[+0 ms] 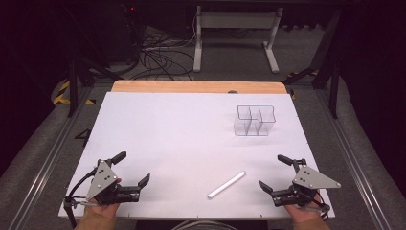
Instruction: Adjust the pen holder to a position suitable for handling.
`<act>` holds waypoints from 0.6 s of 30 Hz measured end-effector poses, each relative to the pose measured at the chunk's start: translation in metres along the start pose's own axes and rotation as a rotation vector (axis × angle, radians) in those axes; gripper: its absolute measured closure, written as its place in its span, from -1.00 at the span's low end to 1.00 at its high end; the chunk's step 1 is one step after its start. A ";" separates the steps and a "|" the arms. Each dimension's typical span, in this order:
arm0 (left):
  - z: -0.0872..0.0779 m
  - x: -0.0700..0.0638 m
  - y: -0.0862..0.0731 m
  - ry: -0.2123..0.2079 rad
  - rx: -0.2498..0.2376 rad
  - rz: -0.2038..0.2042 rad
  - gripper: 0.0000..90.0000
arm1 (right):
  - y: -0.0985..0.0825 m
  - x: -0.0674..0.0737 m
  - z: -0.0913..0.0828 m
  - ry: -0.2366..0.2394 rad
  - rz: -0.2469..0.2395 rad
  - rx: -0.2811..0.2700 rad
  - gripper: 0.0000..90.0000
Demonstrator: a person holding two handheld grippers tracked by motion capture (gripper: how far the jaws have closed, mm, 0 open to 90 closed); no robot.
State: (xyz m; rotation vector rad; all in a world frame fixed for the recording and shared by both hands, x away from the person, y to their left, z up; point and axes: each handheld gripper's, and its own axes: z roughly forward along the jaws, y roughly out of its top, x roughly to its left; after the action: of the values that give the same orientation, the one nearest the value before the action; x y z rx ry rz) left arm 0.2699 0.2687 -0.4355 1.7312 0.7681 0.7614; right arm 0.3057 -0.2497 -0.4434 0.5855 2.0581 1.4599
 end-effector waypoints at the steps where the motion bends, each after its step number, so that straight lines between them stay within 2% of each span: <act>1: 0.000 0.001 0.000 -0.003 0.004 -0.016 -0.98 | 0.000 0.000 0.000 0.001 0.001 0.000 -0.98; 2: 0.000 0.001 0.000 -0.003 0.004 -0.016 -0.97 | 0.000 0.000 0.000 0.001 0.001 0.000 -0.98; 3: 0.000 0.003 0.000 -0.020 0.004 -0.046 -0.97 | 0.000 0.000 0.001 0.003 0.006 0.006 -0.97; 6: -0.001 0.004 0.000 -0.026 0.000 -0.063 -0.96 | -0.001 -0.001 0.001 0.005 0.015 0.018 -0.95; 9: -0.001 0.003 0.000 -0.009 0.001 -0.041 -0.95 | -0.001 -0.002 0.001 0.011 0.023 0.025 -0.93; 10: -0.001 0.001 0.001 -0.002 -0.001 -0.018 -0.95 | 0.000 -0.002 0.001 0.009 0.022 0.025 -0.92; 18: -0.001 -0.001 0.001 -0.001 0.008 0.005 -0.95 | 0.001 0.000 0.002 0.006 0.004 0.034 -0.90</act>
State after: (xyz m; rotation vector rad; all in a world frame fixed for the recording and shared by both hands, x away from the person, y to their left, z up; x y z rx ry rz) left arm 0.2685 0.2685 -0.4342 1.7407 0.7671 0.7617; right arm 0.3071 -0.2483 -0.4432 0.5998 2.0914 1.4331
